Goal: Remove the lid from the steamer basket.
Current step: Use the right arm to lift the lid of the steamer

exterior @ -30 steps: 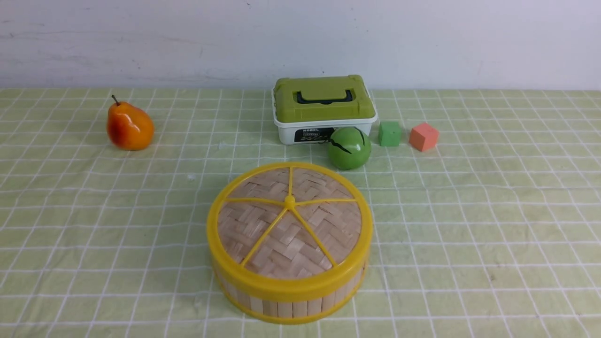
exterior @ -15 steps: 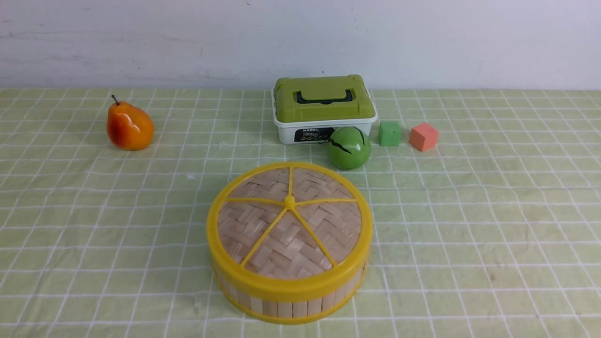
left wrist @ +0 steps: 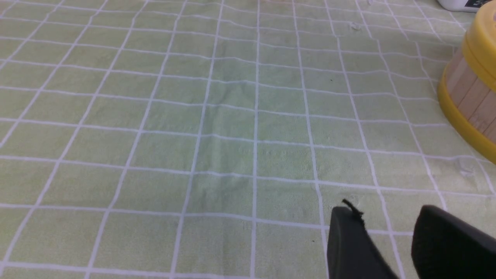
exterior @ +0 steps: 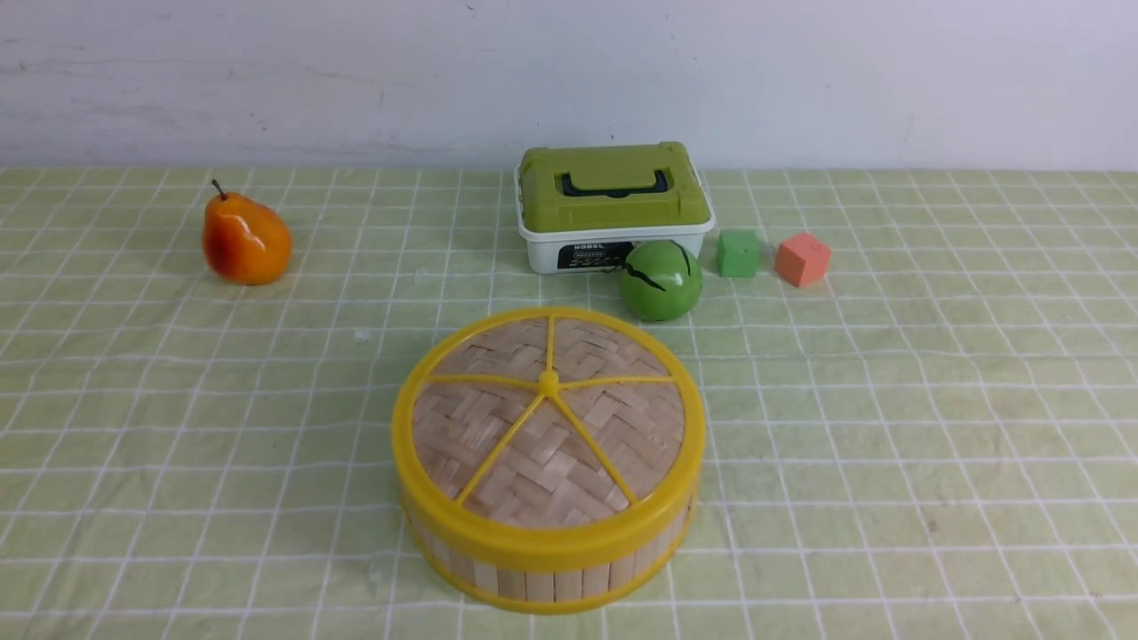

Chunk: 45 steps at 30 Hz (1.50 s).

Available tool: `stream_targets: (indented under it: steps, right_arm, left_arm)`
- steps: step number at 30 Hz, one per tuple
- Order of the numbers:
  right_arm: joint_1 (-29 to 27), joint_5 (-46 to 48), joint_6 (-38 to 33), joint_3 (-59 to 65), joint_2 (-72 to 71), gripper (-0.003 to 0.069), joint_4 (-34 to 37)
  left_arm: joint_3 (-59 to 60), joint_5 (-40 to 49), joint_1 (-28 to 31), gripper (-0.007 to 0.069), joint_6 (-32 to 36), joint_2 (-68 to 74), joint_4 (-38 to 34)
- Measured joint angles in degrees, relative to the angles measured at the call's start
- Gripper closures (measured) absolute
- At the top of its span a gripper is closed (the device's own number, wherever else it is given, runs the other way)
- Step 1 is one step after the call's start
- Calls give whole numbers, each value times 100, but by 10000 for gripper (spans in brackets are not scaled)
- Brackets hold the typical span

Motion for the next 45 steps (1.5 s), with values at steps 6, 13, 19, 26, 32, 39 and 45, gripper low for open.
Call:
stream_targets:
  steps: [6,13,19,26,32,39,45]
  right_arm:
    - [0,0,0,0,0,418,235]
    - [0,49,207,0,0,418,2554]
    - [0,105,578,55,0,418,4843]
    - [0,-16,578,55,0,418,5096]
    - [0,-63,138,55,0,418,4947]
    - [0,677,-1991,-1562,763,567,4027]
    - [0,2642,-2351,-3920,3007,678,2341]
  left_arm:
    - [0,0,0,386,0,0,0]
    - [0,0,0,386,0,0,0]
    - [0,0,0,386,0,0,0]
    - [0,0,0,386,0,0,0]
    - [0,0,0,386,0,0,0]
    - [0,0,0,386,0,0,0]
    - [0,0,0,386,0,0,0]
